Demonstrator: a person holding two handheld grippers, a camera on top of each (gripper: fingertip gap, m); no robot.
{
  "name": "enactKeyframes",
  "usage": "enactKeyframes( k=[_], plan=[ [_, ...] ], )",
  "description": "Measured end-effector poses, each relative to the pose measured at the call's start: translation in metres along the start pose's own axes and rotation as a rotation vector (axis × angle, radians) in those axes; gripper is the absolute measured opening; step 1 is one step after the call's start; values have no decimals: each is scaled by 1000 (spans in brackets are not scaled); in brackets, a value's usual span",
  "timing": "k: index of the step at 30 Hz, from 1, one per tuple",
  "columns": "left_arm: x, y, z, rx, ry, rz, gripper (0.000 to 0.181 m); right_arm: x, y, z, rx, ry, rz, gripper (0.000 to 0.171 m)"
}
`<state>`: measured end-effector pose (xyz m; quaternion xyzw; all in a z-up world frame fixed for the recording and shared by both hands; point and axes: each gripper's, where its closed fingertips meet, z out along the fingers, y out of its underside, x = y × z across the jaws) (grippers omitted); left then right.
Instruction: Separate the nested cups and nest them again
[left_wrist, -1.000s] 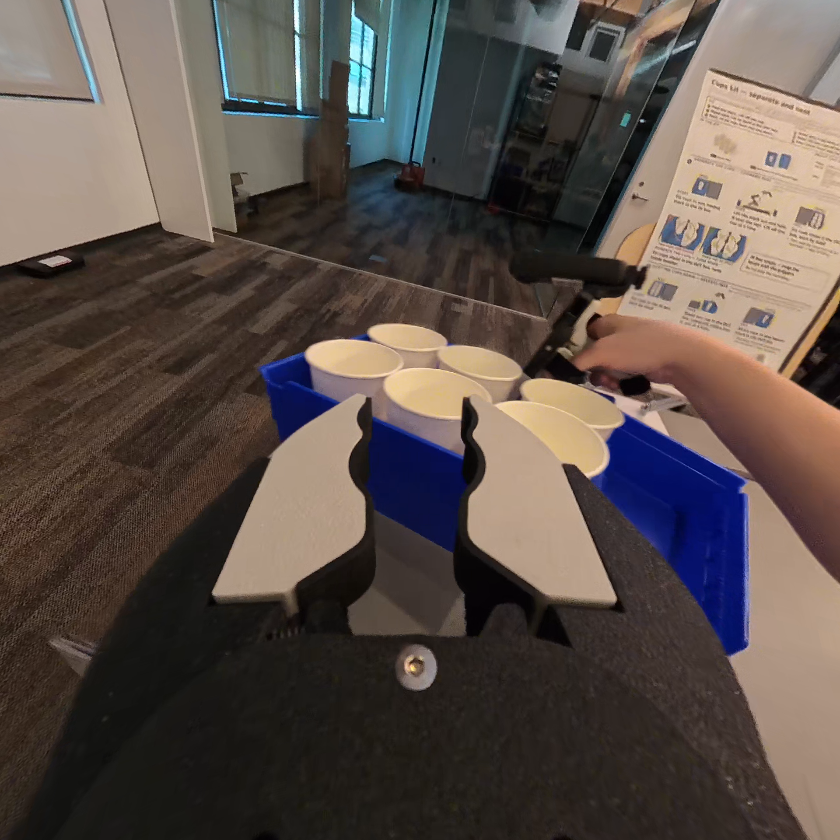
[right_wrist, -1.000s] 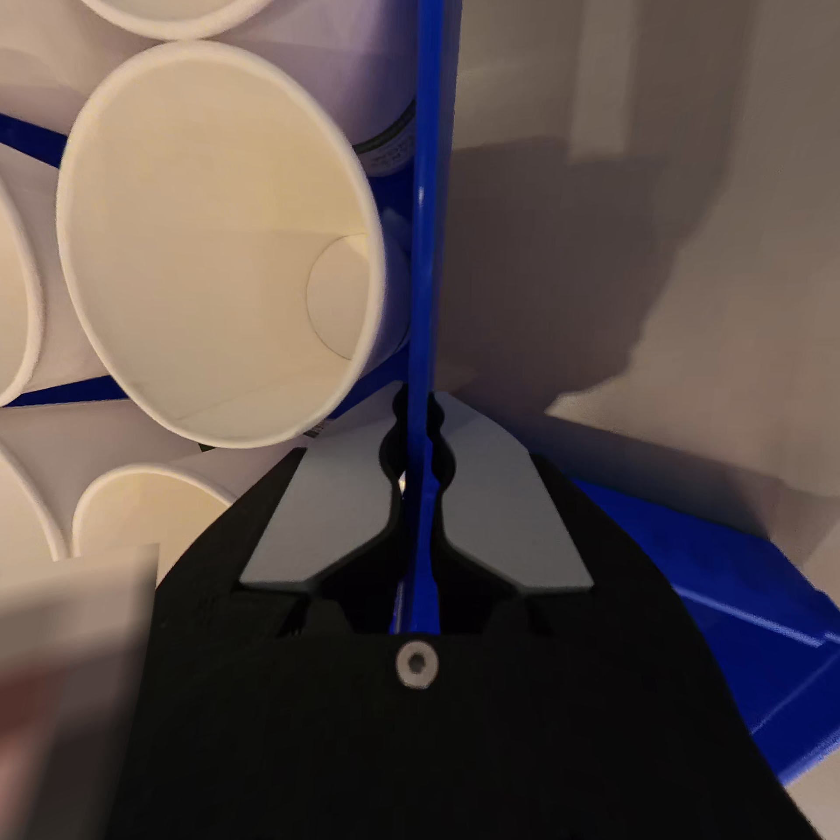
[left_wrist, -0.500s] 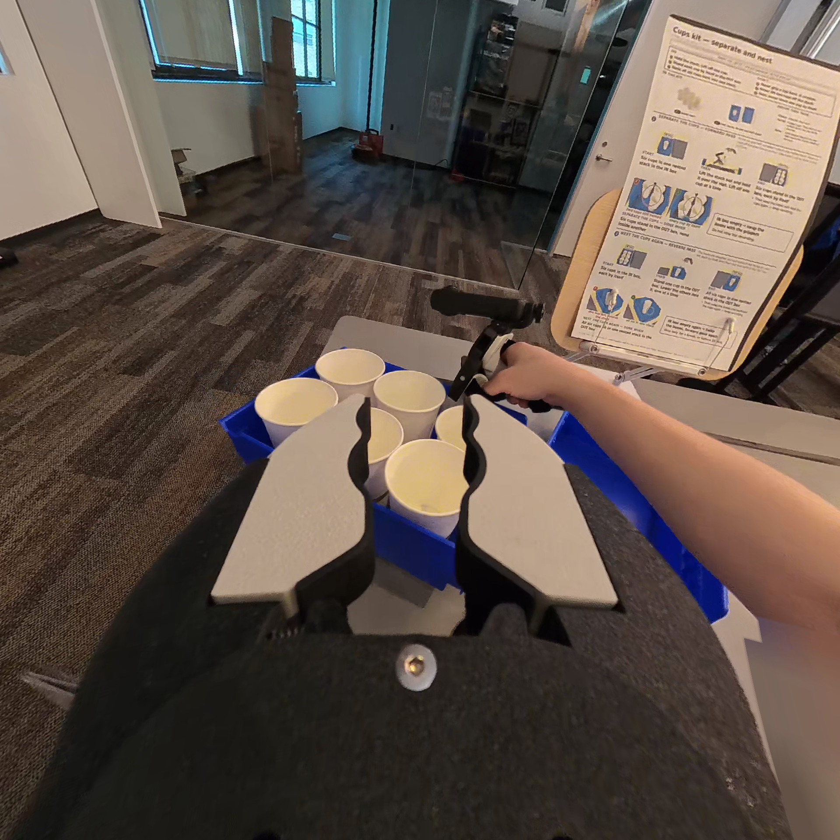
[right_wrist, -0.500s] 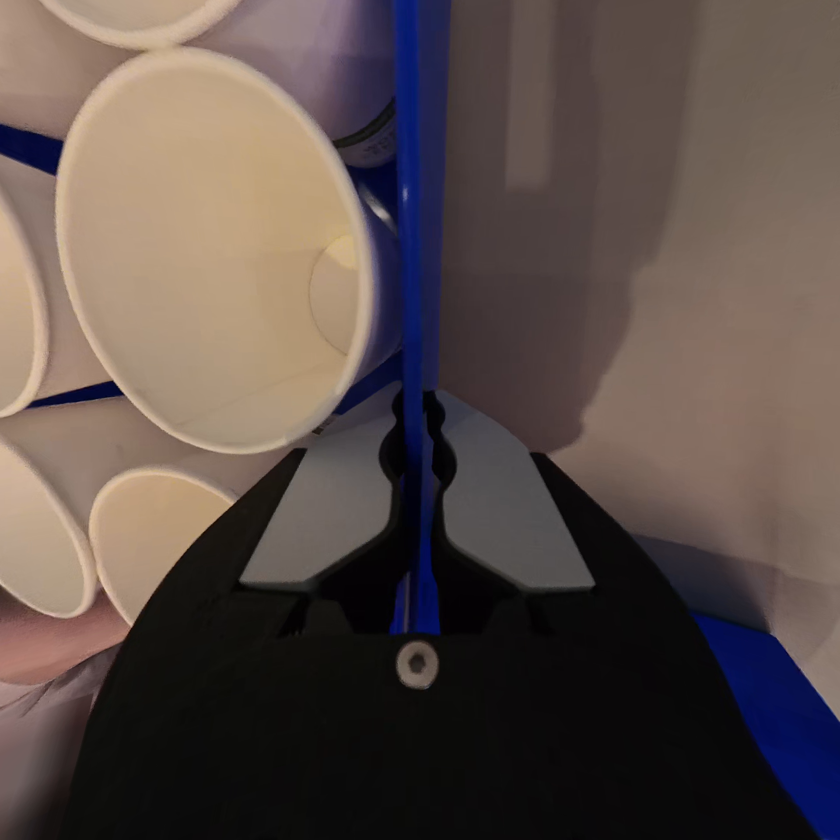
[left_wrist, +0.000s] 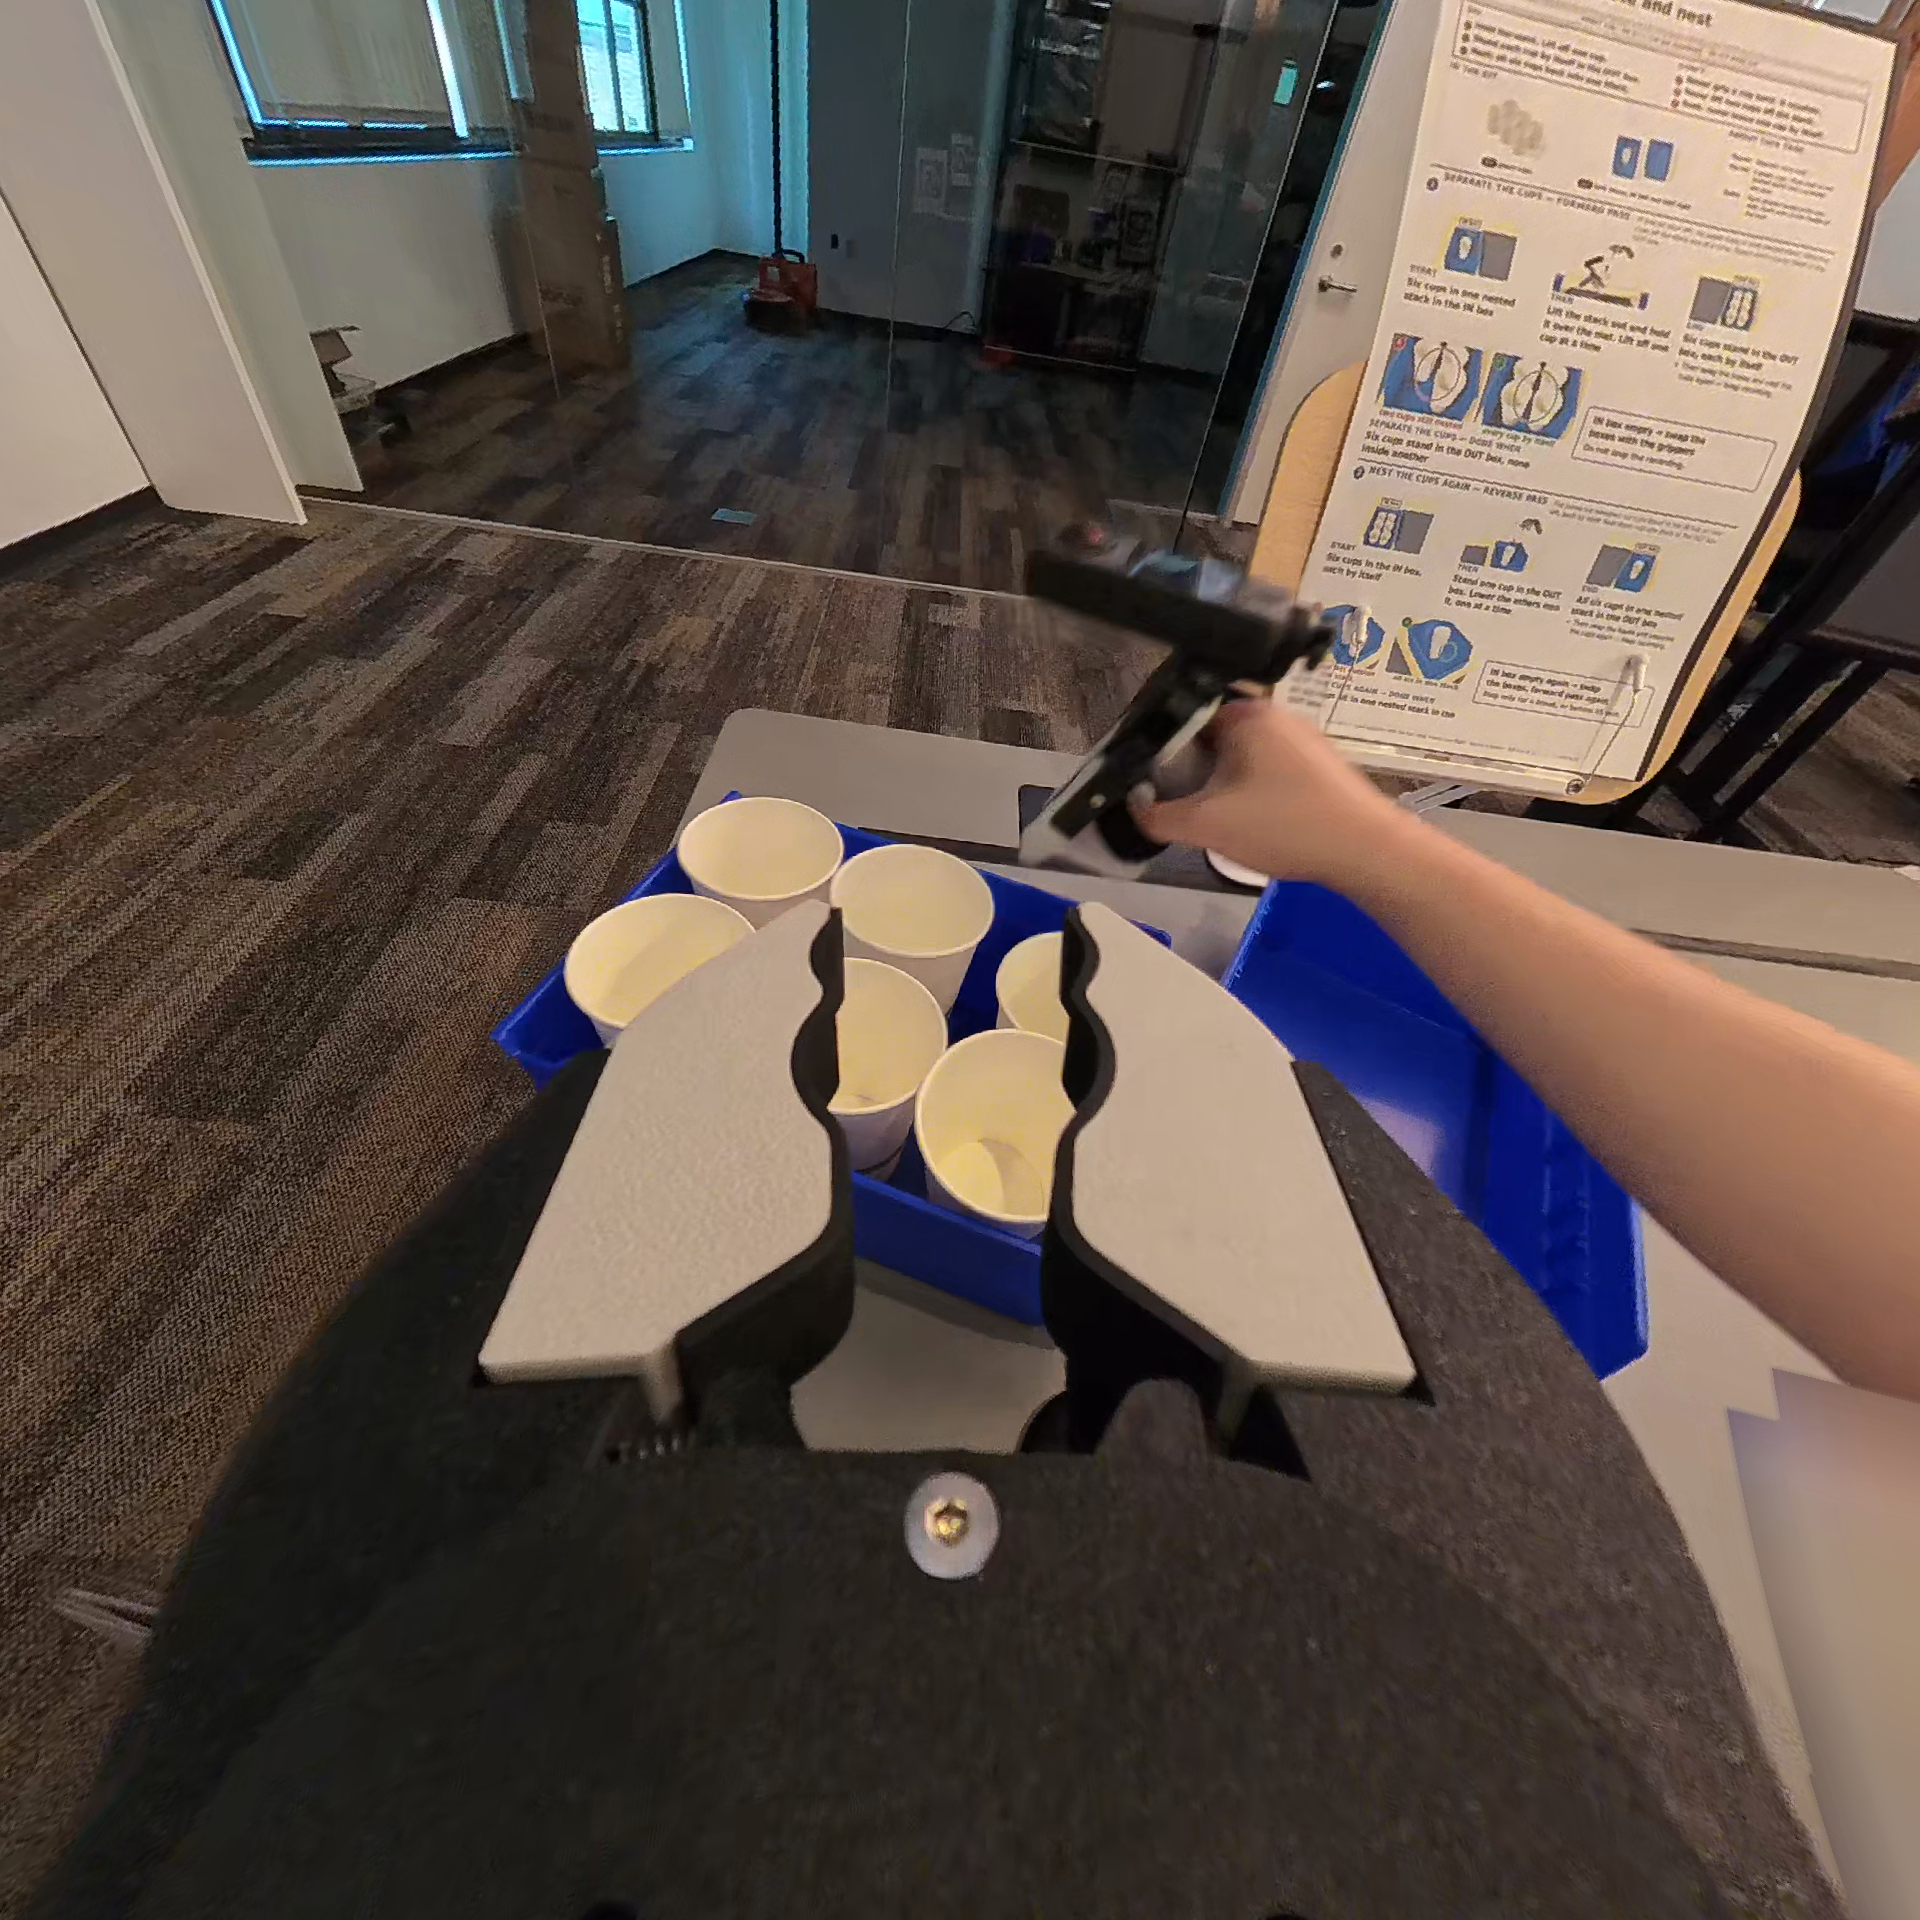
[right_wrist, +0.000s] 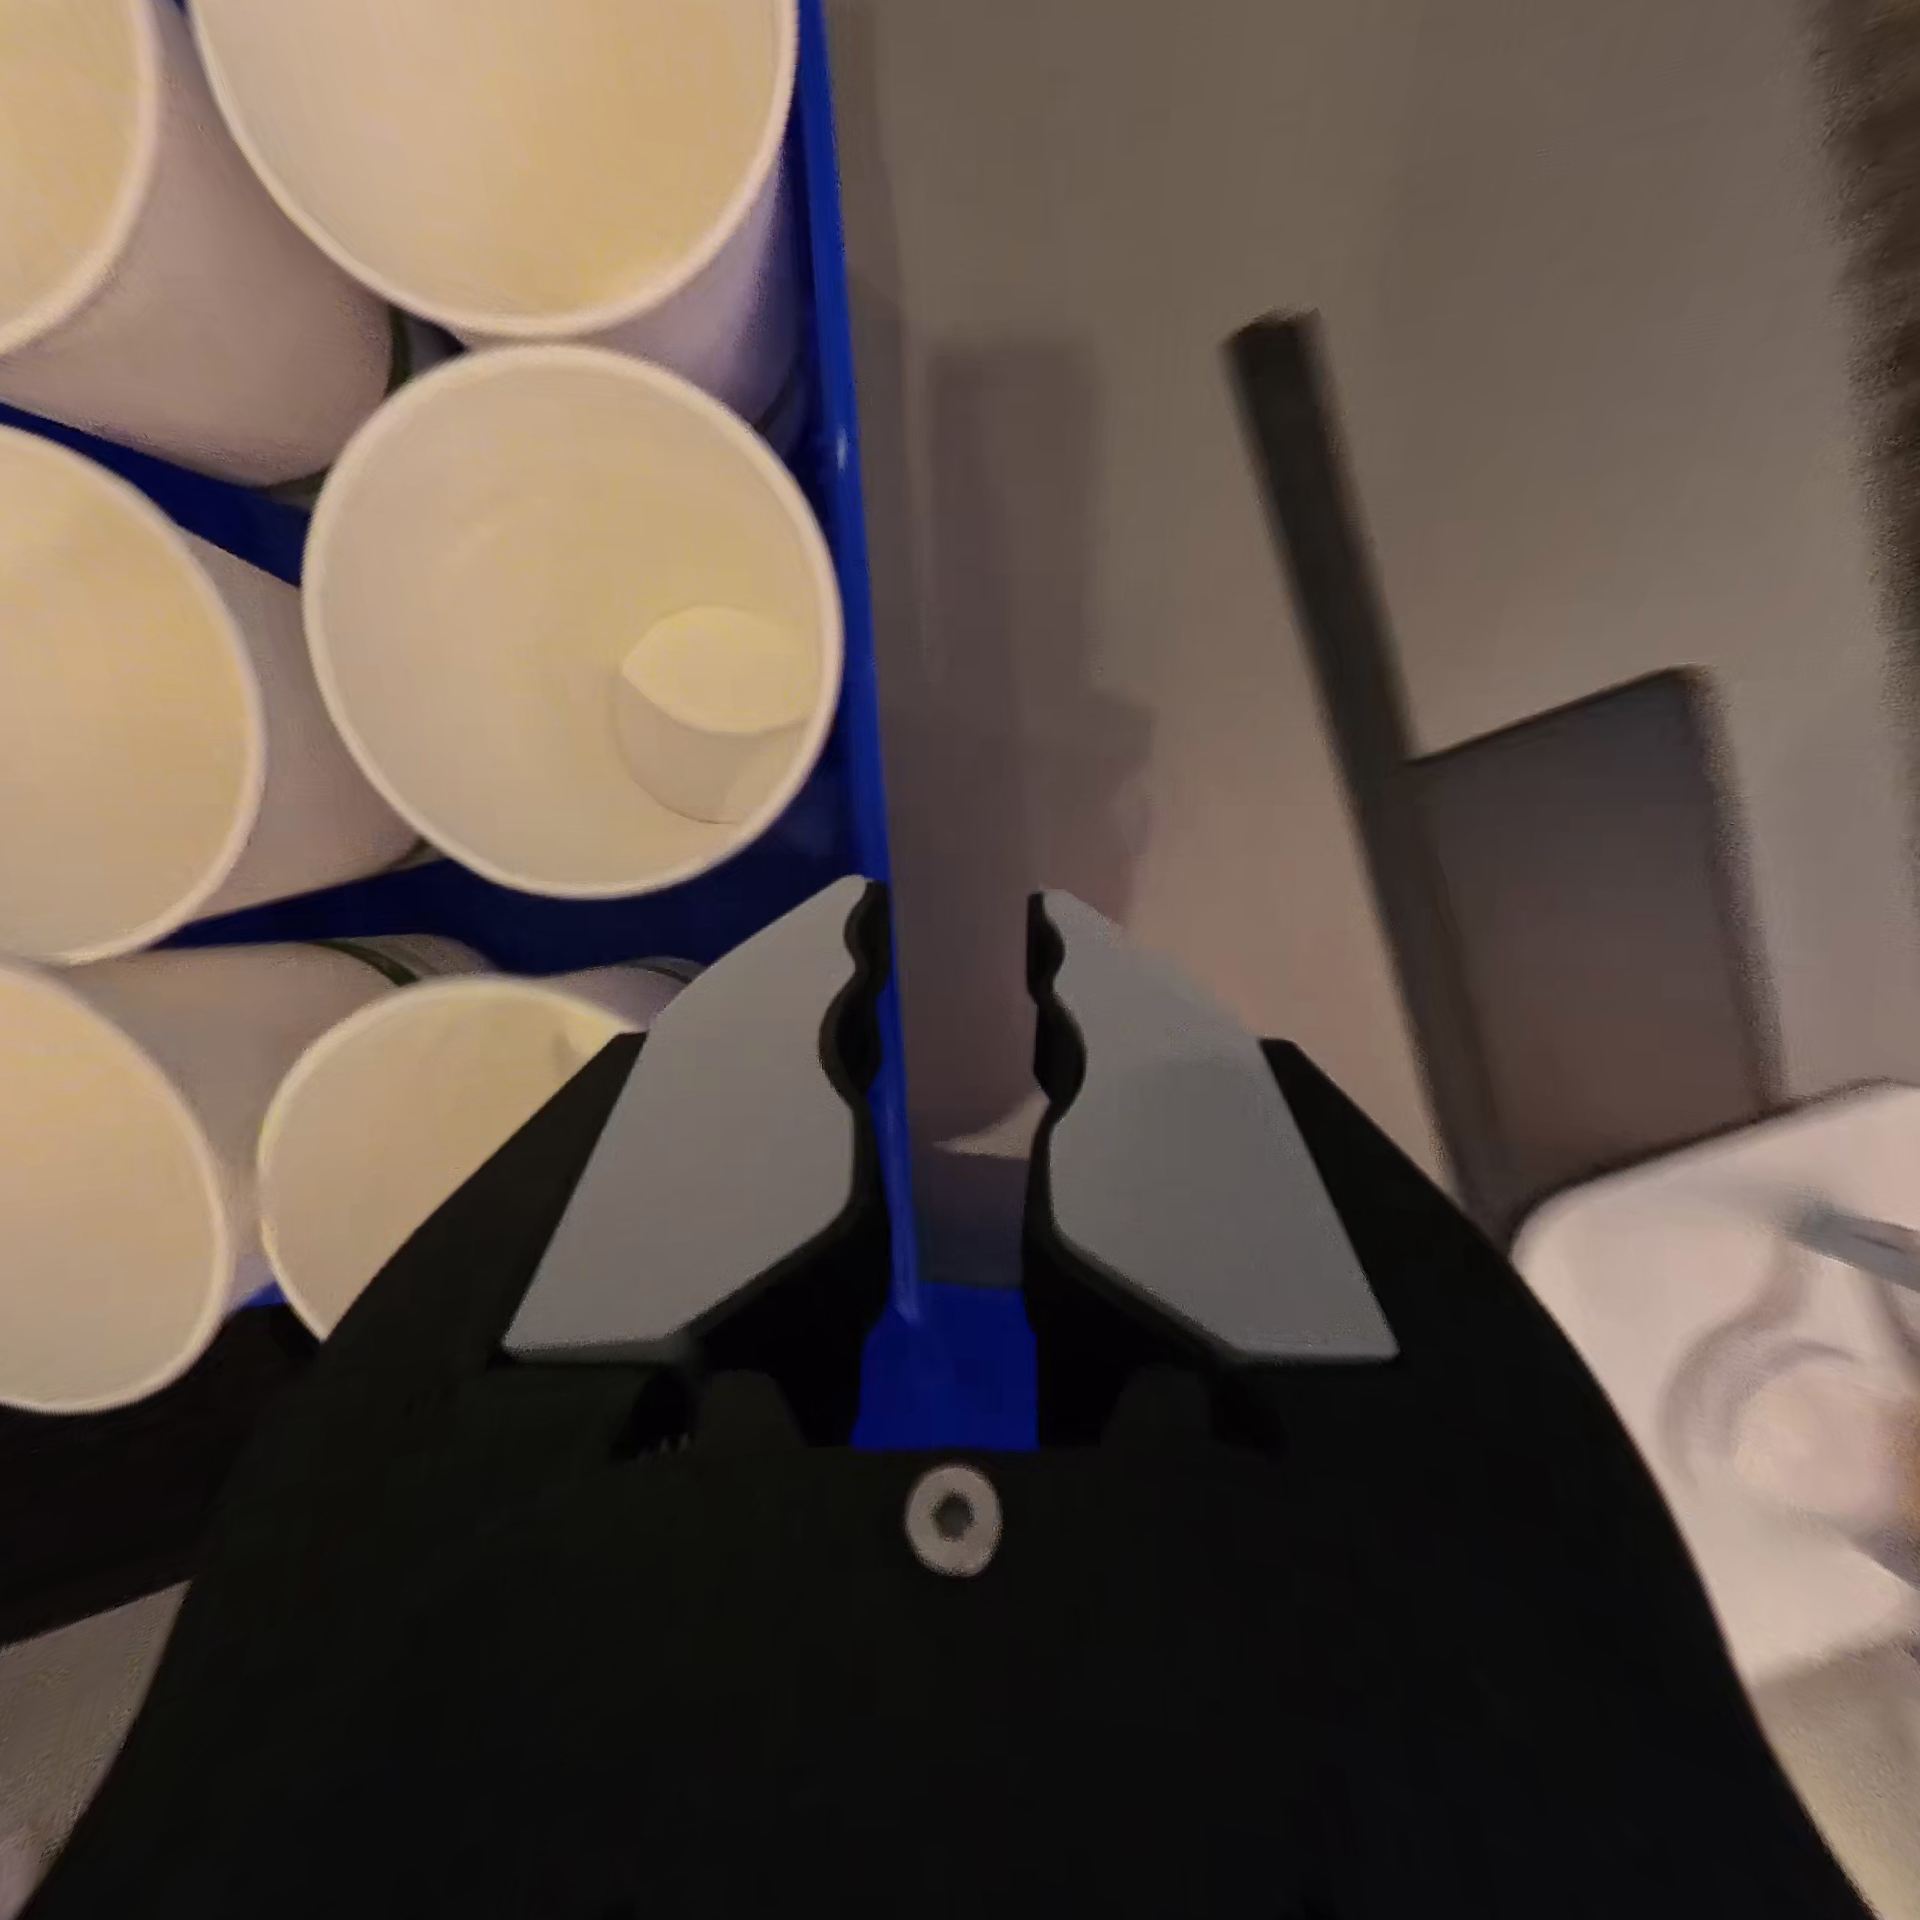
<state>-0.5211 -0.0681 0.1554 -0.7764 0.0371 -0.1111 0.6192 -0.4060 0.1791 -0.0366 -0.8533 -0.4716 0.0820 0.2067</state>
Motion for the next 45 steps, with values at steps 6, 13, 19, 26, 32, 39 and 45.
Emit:
enactKeyframes(
  k=[6,13,19,26,32,39,45],
  plan=[
    [4,-2,-1,16,35,-9,40,16,73,-125,245,250,70,37],
    [25,-6,0,26,55,41,40,23,266,-171,166,439,423,61],
    [49,-2,1,-9,69,149,40,16,303,-133,132,276,618,77],
    [54,-6,0,12,66,162,41,-15,316,-88,-27,7,744,78],
    [56,-3,7,-14,55,170,42,-22,316,-81,-86,-78,1010,62],
    [70,-2,7,-17,86,215,42,-30,316,-66,-248,-49,994,65],
    [74,2,13,-48,105,235,42,-20,332,-71,-263,-51,1041,39]
  ],
)
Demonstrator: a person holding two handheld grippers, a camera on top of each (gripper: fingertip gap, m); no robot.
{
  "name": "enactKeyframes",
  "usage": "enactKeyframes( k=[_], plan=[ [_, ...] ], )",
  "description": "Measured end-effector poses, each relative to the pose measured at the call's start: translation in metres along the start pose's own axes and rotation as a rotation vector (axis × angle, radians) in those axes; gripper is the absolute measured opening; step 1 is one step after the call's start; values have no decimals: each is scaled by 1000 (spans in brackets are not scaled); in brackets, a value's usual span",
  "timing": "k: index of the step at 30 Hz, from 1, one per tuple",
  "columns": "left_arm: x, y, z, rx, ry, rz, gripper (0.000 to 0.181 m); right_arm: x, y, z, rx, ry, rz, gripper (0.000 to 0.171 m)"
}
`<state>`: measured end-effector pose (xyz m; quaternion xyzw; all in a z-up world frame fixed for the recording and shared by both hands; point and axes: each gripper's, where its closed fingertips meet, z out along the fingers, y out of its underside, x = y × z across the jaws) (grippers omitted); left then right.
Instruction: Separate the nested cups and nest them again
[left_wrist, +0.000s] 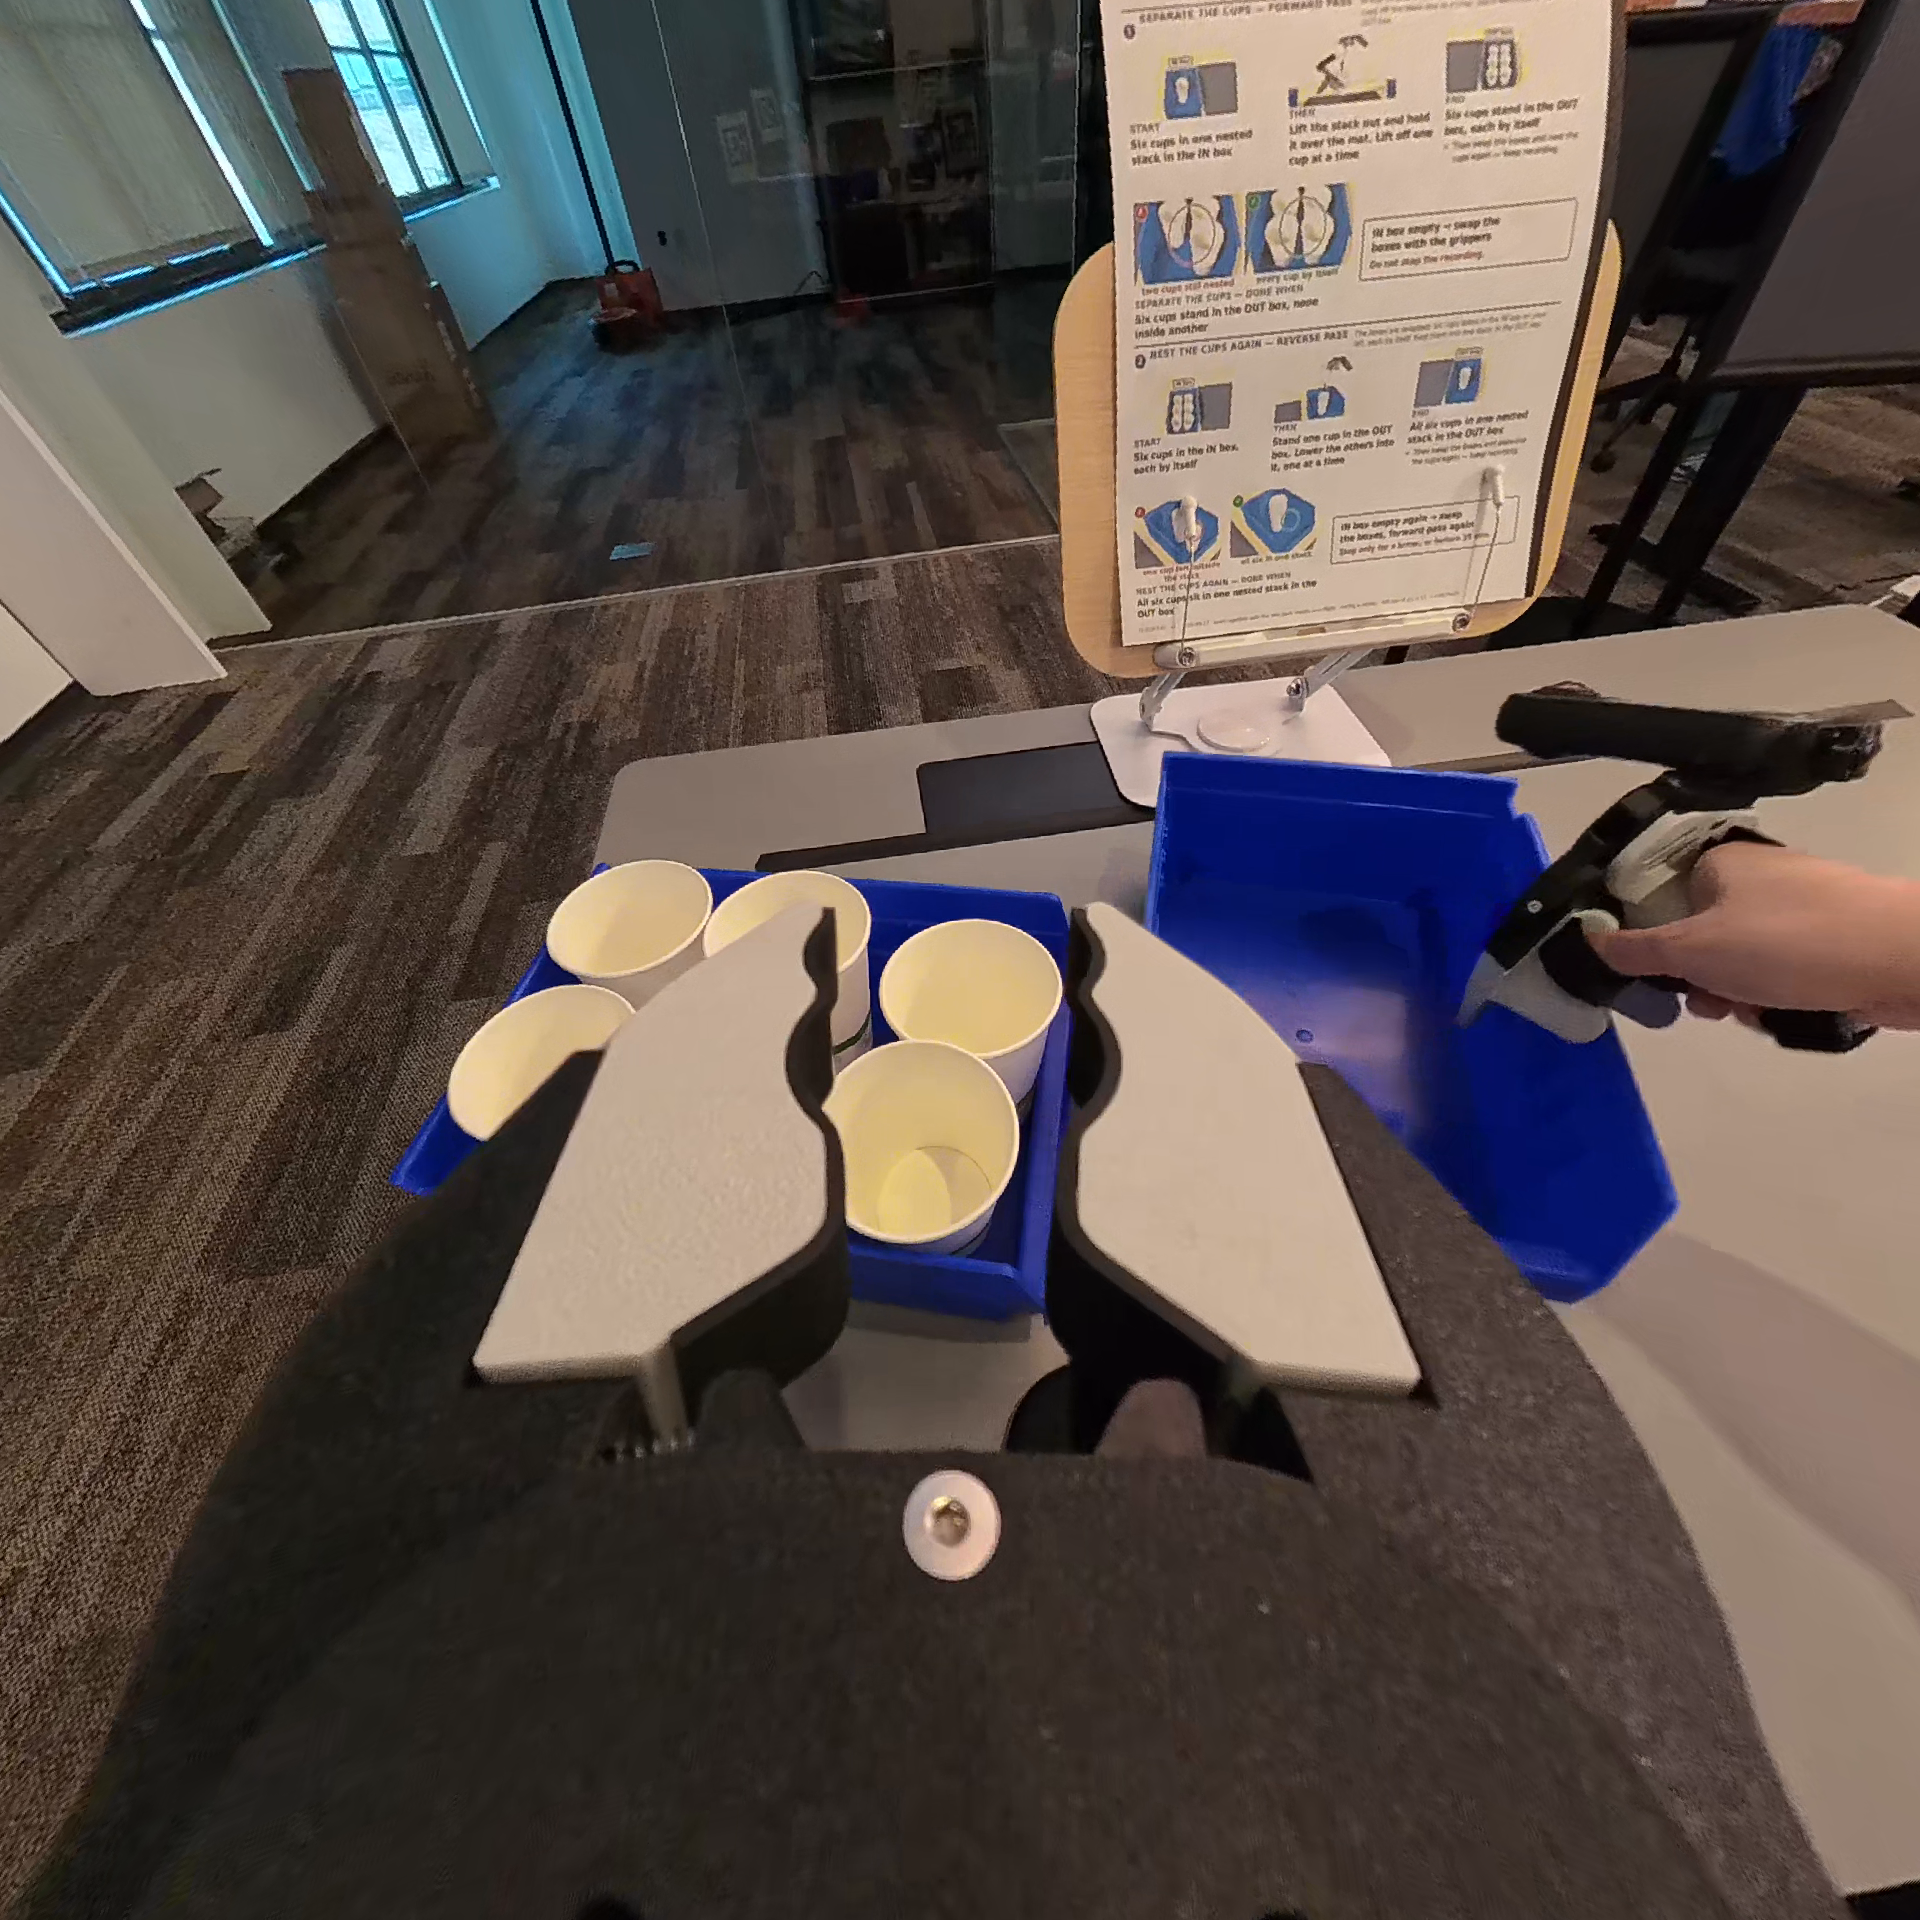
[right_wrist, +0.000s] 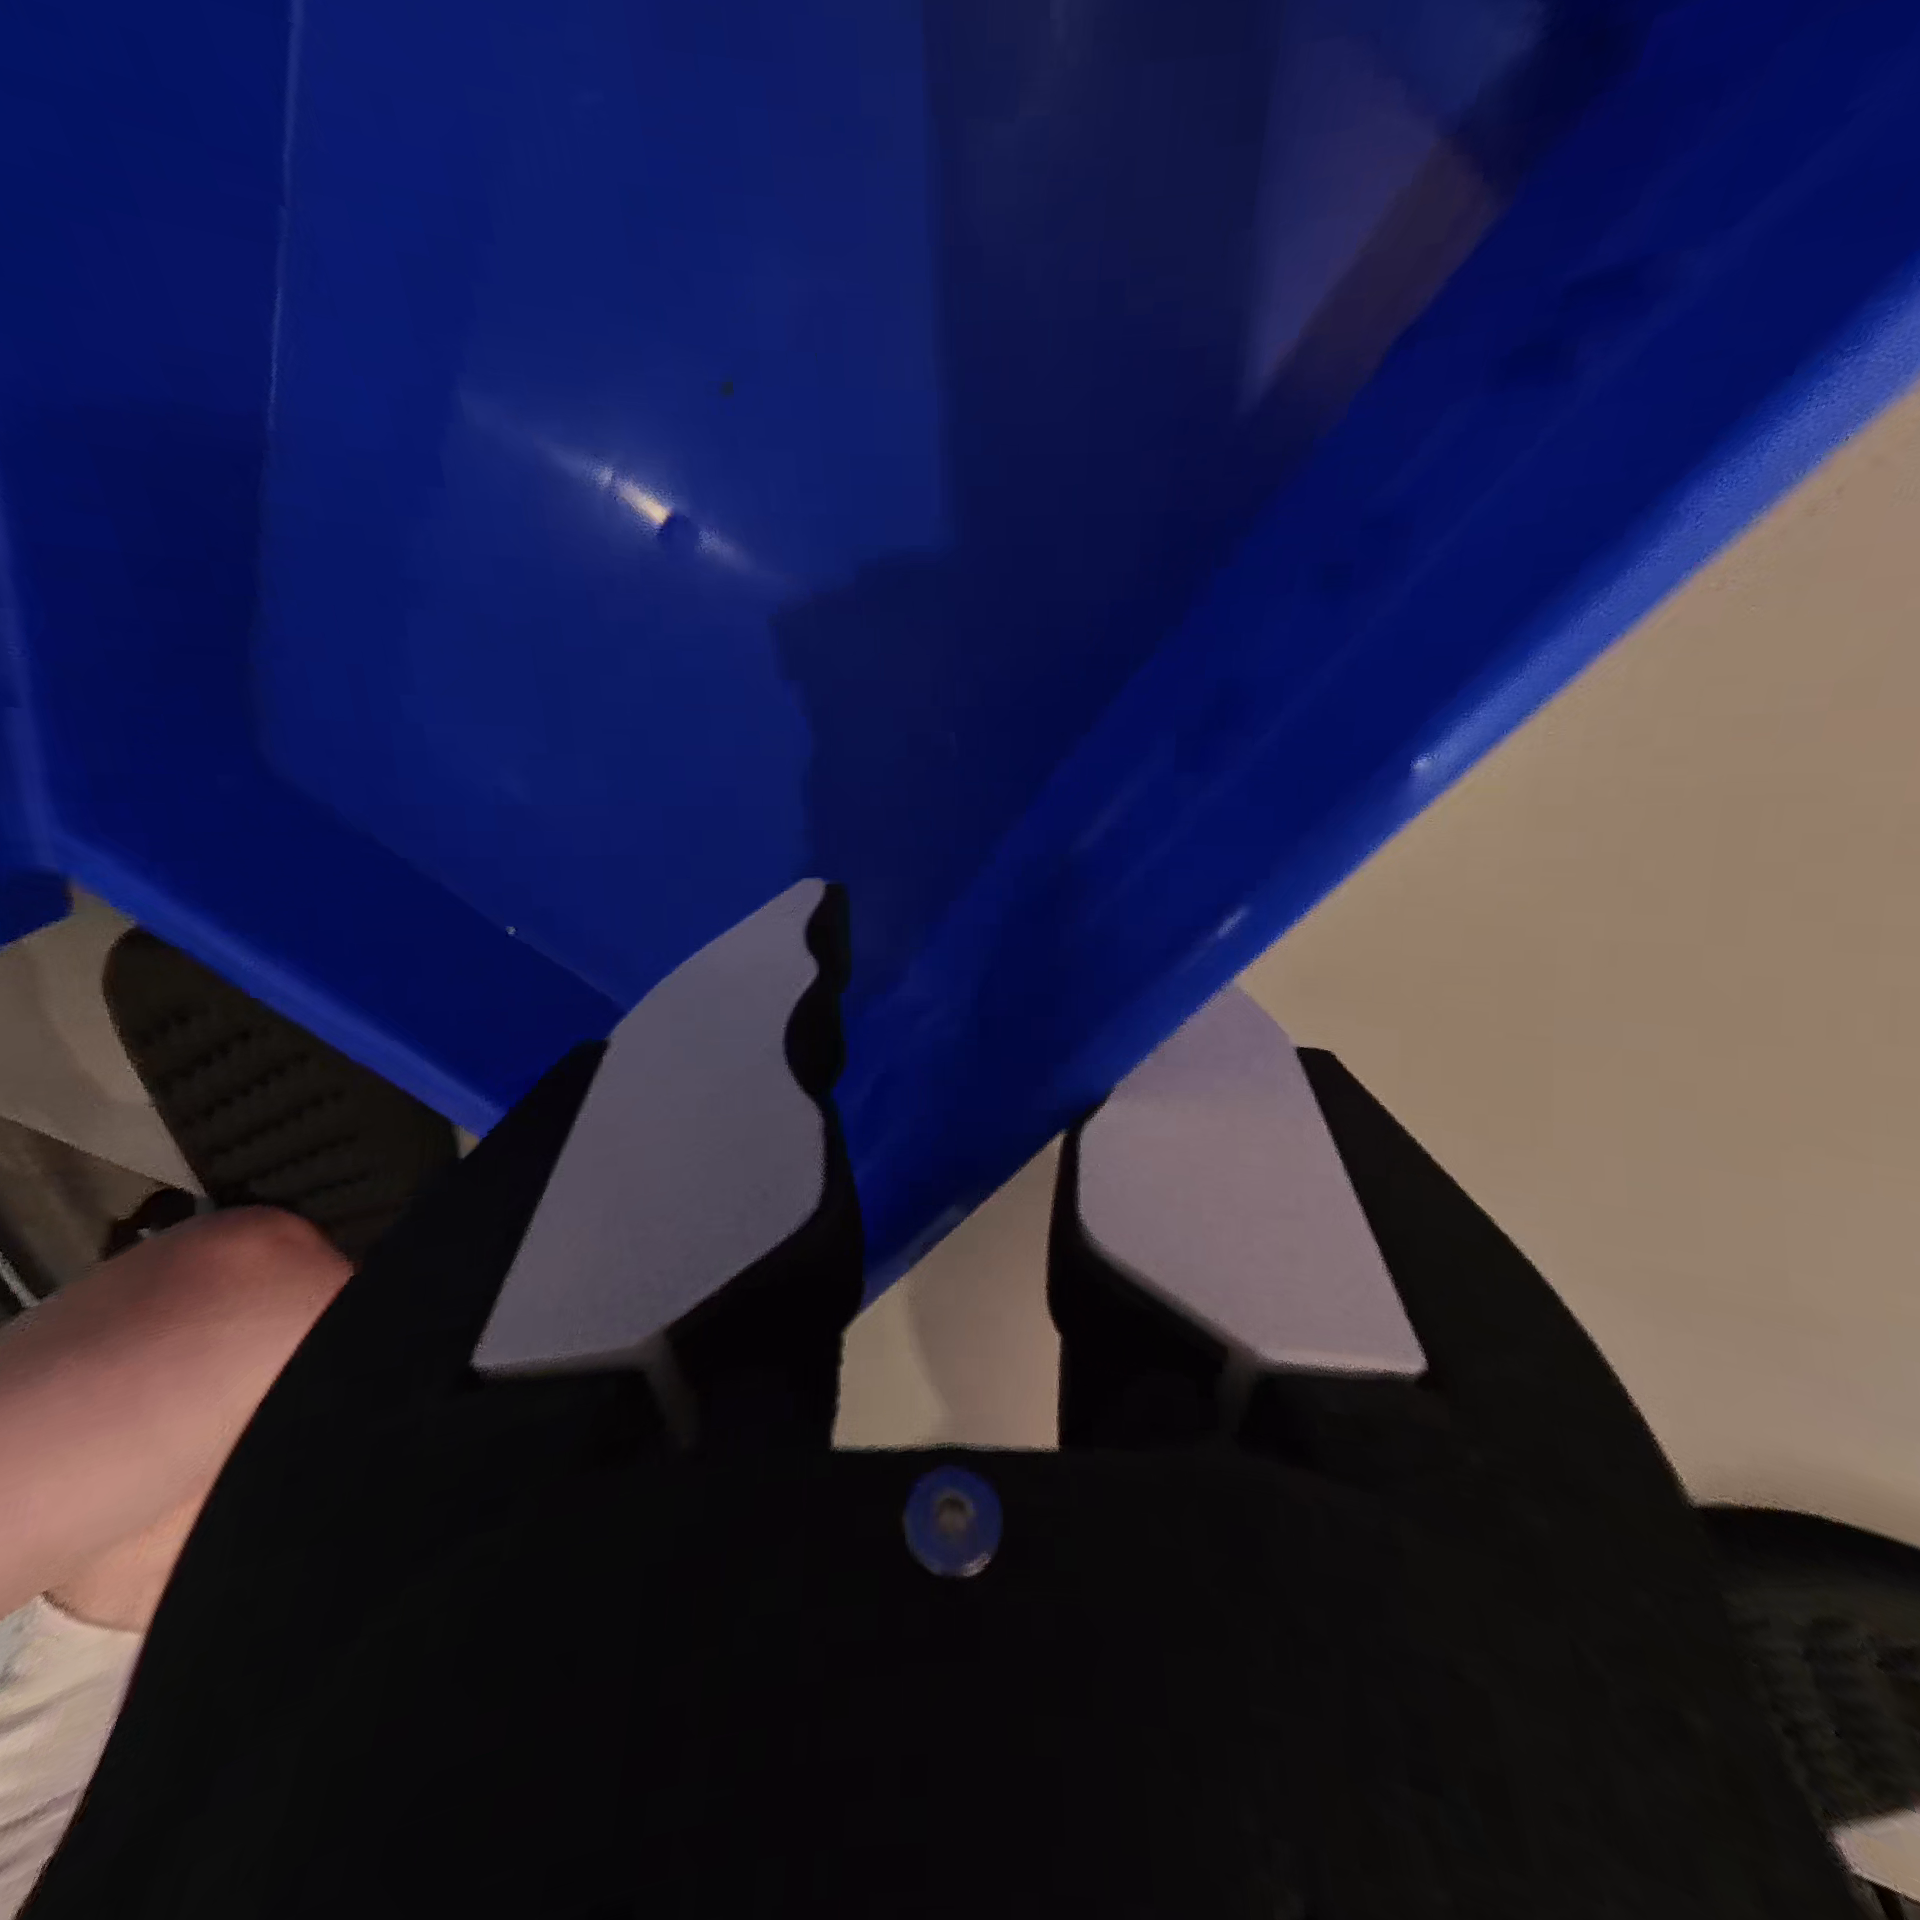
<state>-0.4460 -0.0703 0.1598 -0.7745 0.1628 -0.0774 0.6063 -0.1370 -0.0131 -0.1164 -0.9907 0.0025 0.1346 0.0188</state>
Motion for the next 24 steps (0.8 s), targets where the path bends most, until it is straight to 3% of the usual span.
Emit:
enactKeyframes(
  k=[6,11,17,21,24],
  plan=[
    [0,-2,-4,24,12,0,42,57,4,-9,-43,98,-46,8],
    [3,-2,-2,18,23,8,42,89,14,-18,-85,57,-96,7],
    [12,-2,7,-11,24,41,42,144,6,-32,-80,124,-208,6],
    [19,0,15,-43,19,70,42,165,-3,-38,-42,28,-178,7],
    [25,0,21,-58,18,90,42,196,-7,-46,-30,105,-237,6]
  ],
)
